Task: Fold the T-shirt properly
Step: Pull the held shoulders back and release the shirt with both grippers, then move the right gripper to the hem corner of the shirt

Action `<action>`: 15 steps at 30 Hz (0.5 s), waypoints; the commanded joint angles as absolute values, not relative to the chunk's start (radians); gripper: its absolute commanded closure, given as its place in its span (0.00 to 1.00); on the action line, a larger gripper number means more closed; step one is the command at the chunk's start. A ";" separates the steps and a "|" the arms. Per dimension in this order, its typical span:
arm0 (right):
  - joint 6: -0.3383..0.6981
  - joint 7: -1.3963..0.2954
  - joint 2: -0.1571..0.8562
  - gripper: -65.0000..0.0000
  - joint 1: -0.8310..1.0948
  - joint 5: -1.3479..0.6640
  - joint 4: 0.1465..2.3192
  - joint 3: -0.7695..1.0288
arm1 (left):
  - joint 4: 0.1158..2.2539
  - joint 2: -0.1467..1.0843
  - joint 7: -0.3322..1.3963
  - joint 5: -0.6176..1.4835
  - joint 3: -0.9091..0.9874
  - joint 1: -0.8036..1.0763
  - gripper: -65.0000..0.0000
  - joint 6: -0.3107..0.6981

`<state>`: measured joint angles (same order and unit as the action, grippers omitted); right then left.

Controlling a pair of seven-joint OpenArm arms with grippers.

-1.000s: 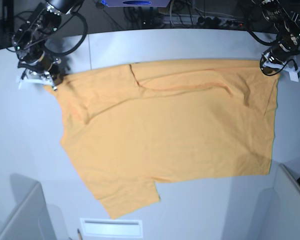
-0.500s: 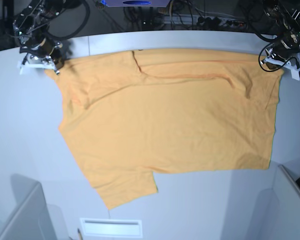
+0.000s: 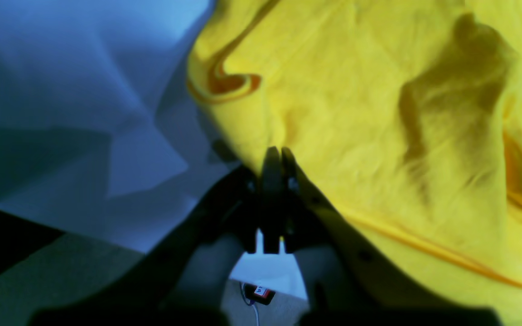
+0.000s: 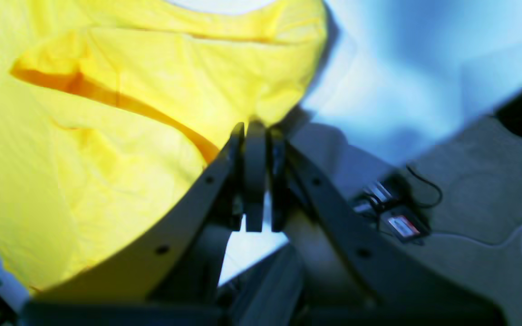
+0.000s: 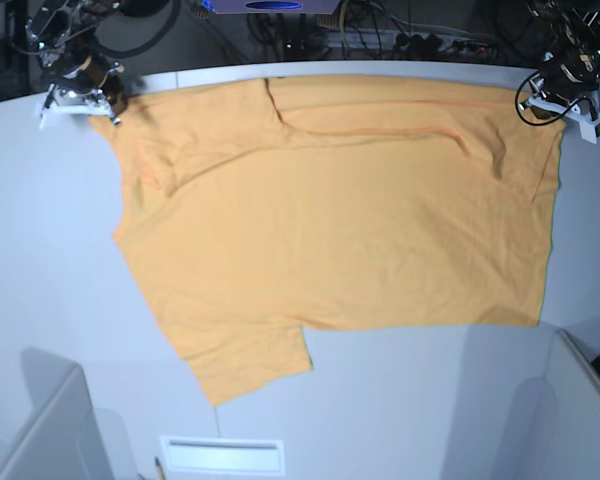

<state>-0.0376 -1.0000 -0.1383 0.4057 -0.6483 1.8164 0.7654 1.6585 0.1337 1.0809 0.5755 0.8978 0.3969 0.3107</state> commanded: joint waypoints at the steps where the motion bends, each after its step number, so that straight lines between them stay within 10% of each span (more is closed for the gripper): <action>1: -0.036 -0.967 -0.128 1.00 0.414 -0.648 1.851 0.773 | 1.678 0.151 1.053 0.562 0.909 0.403 1.00 0.302; 15: -0.039 -1.023 -0.128 1.00 0.427 -0.648 1.860 0.773 | 1.679 0.154 1.058 0.562 0.909 0.403 1.00 0.302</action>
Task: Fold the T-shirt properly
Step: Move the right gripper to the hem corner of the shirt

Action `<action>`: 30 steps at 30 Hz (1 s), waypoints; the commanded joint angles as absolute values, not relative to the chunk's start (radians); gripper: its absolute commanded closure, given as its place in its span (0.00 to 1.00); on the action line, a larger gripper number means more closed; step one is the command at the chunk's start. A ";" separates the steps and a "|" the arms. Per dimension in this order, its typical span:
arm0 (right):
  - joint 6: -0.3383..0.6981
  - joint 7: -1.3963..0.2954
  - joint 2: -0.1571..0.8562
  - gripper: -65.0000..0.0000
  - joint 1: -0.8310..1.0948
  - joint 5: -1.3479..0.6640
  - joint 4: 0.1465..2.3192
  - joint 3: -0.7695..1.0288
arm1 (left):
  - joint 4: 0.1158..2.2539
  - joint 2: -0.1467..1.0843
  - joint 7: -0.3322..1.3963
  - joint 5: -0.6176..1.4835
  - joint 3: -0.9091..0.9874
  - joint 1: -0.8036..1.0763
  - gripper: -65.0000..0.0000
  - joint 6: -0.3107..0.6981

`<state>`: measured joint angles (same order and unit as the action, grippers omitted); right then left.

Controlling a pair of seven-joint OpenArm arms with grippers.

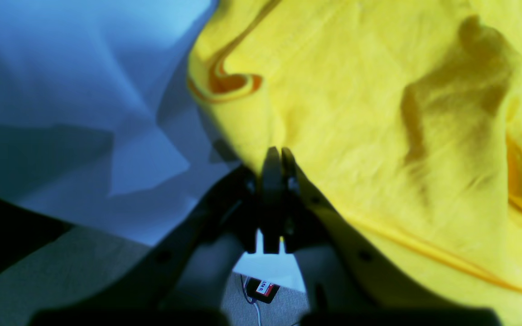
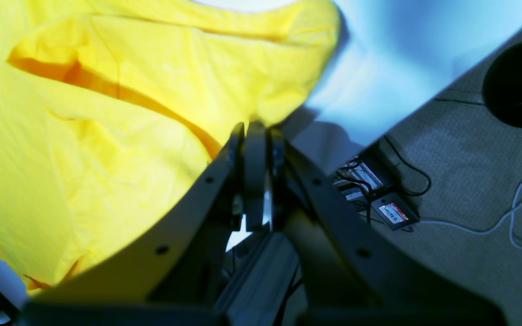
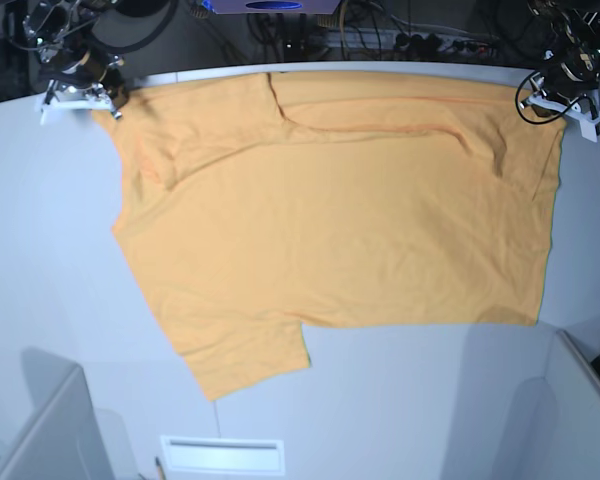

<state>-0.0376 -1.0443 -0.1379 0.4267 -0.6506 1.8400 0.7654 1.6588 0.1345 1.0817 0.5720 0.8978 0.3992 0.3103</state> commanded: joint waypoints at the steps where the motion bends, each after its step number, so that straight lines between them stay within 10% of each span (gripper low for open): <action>1: -0.039 -1.021 -0.128 1.00 0.427 -0.648 1.860 0.773 | 1.679 0.154 1.058 0.562 0.909 0.403 1.00 0.300; 4: -0.039 -1.021 -0.128 0.99 0.427 -0.648 1.862 0.773 | 1.679 0.154 1.058 0.562 0.911 0.404 0.98 0.300; 8: -0.039 -1.021 -0.128 0.71 0.432 -0.647 1.896 0.773 | 1.681 0.154 1.055 0.562 0.911 0.415 0.55 0.300; 13: -0.039 -1.023 -0.131 0.68 0.429 -0.647 1.940 0.840 | 1.681 0.153 1.056 0.564 1.024 0.409 0.18 0.302; 30: -0.038 -1.021 0.108 0.67 0.008 -0.639 1.707 0.707 | 1.902 0.252 1.059 0.561 0.929 0.277 0.17 0.302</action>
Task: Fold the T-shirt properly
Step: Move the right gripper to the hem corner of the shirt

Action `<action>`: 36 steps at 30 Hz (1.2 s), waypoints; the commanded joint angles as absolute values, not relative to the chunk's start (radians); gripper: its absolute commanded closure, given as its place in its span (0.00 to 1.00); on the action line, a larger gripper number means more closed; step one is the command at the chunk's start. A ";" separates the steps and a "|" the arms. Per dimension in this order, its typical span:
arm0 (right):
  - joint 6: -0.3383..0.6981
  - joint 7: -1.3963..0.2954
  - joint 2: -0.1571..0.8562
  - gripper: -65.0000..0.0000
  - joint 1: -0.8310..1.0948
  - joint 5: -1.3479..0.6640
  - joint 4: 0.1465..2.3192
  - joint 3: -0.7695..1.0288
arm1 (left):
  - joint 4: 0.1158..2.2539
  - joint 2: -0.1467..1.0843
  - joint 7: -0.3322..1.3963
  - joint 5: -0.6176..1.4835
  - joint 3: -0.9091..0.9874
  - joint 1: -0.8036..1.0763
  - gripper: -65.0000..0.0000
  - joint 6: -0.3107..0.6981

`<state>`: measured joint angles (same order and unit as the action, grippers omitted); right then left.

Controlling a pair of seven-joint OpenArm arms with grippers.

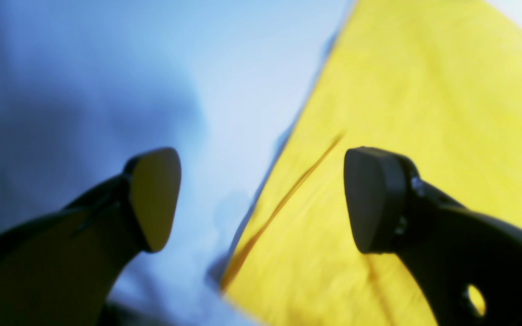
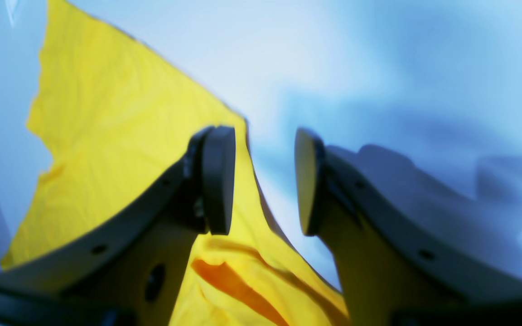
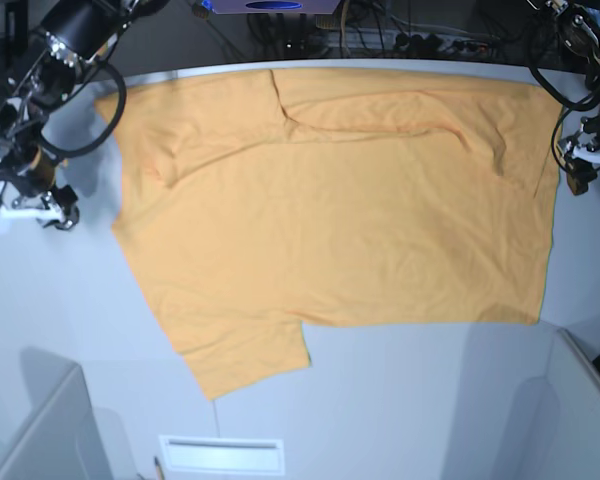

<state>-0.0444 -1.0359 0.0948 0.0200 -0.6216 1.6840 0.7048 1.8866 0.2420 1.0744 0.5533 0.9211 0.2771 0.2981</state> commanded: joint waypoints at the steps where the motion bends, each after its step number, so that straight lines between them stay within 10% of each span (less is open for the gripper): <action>1: -0.036 -1.018 0.127 0.67 -0.019 -0.639 1.667 0.680 | 1.900 0.263 1.059 0.561 0.905 0.266 0.17 0.302; 20: -0.028 -0.713 0.236 0.48 -0.558 -0.642 0.877 0.213 | 1.839 0.335 1.058 0.561 0.881 0.285 0.17 0.303; 36: 0.282 -0.378 0.234 0.48 -0.848 -0.641 0.217 -0.096 | 1.827 0.341 1.056 0.561 0.883 0.288 0.17 0.305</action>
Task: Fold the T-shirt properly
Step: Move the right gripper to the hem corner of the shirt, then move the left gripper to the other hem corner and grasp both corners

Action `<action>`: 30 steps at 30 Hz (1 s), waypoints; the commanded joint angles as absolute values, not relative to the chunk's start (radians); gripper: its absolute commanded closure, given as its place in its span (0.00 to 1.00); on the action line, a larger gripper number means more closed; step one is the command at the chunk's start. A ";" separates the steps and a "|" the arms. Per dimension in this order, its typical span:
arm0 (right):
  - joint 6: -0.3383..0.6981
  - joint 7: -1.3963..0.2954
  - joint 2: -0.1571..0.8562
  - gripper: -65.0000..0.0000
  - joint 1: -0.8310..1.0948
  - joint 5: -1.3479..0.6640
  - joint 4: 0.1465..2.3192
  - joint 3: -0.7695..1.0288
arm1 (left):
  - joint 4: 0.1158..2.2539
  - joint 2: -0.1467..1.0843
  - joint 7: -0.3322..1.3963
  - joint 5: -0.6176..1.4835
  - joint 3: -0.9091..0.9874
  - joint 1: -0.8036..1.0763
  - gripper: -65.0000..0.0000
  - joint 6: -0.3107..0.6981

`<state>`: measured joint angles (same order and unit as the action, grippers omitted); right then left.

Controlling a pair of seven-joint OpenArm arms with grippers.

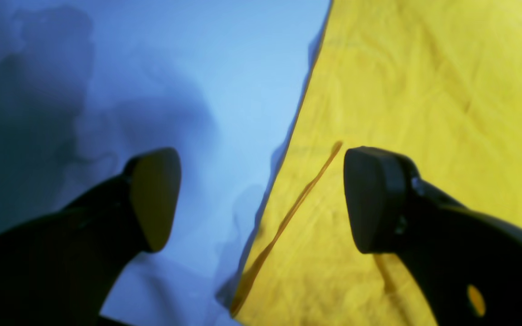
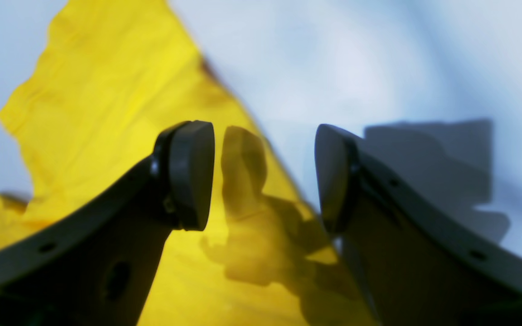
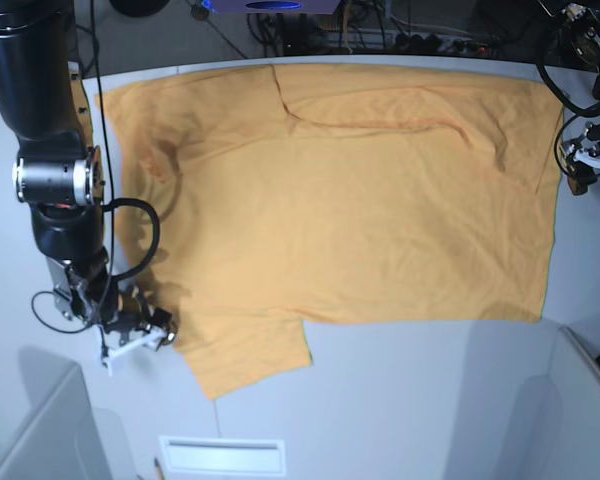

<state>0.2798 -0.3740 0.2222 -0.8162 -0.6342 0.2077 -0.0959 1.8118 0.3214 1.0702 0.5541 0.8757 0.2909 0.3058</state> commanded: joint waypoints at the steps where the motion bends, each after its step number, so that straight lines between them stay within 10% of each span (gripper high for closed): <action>1: 0.292 -0.386 0.231 0.48 -0.848 -0.641 0.217 -0.107 | 1.827 0.341 1.056 0.561 0.883 0.288 0.17 0.305; 11: 0.312 -0.398 0.219 0.53 -0.843 -0.641 0.219 -0.128 | 1.759 0.351 1.058 0.559 0.874 0.252 0.17 0.300; 19: 0.312 -0.398 0.217 1.00 -0.832 -0.641 0.219 -0.128 | 1.575 0.406 1.053 0.338 0.763 0.038 0.17 0.306; 30: 0.311 -0.404 0.217 1.00 -0.831 -0.641 0.219 -0.128 | 1.024 0.441 0.842 0.111 0.453 -0.427 0.17 0.306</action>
